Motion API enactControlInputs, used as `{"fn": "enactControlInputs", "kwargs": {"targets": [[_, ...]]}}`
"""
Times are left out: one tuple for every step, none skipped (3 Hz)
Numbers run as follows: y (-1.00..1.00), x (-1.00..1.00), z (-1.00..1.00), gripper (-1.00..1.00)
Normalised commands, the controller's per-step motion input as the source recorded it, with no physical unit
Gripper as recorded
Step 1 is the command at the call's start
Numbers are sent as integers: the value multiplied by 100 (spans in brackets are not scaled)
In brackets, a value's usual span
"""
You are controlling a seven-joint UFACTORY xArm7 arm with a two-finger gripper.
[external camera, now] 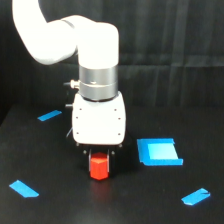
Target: Pick up the red object from the table
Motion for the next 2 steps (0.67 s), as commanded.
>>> {"fn": "enactControlInputs", "kwargs": {"targets": [[-2,-17,95,-99],[2,-19,91,-100]]}}
